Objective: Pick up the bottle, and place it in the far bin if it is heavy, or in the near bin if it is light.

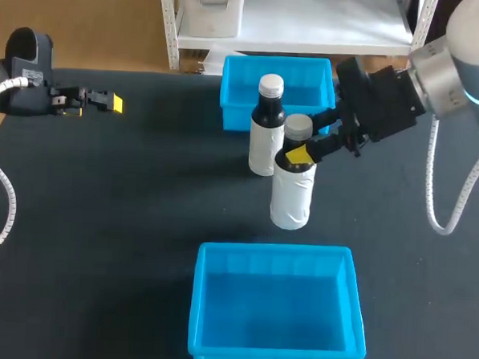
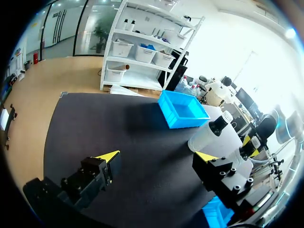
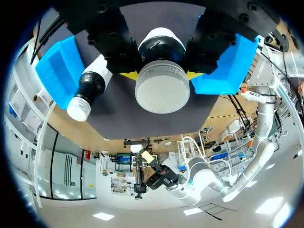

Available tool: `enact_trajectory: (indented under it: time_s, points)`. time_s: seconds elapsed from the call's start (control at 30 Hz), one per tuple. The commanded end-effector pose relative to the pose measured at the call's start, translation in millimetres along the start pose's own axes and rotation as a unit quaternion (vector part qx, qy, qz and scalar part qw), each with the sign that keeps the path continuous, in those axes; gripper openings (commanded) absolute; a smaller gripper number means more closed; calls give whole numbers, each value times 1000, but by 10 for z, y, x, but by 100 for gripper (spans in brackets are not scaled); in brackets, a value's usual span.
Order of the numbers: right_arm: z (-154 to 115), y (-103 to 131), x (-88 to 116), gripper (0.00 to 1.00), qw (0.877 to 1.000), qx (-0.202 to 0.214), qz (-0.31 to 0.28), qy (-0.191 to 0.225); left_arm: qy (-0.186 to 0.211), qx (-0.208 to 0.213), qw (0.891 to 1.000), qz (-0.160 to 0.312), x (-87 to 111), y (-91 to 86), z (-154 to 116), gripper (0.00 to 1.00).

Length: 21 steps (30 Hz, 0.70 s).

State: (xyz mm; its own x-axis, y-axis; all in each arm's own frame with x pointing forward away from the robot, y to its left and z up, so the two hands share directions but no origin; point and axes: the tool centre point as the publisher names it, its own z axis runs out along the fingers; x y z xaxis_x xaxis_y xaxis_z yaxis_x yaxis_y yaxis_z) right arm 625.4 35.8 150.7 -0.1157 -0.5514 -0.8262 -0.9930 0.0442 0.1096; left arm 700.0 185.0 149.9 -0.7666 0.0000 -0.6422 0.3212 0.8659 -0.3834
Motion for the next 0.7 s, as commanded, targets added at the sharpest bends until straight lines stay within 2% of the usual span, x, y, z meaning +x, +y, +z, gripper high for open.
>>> enact_trajectory:
  time_s: [0.03,0.33,0.7]
  points:
    - [-181,55,27,27,1000,12,2,2,0,0,1000,0,0,0,0,100]
    - [-539,-3,165,27,999,47,14,10,0,0,1000,0,0,0,0,100]
    - [-1049,-217,394,26,994,97,40,19,0,0,1000,0,0,0,0,100]
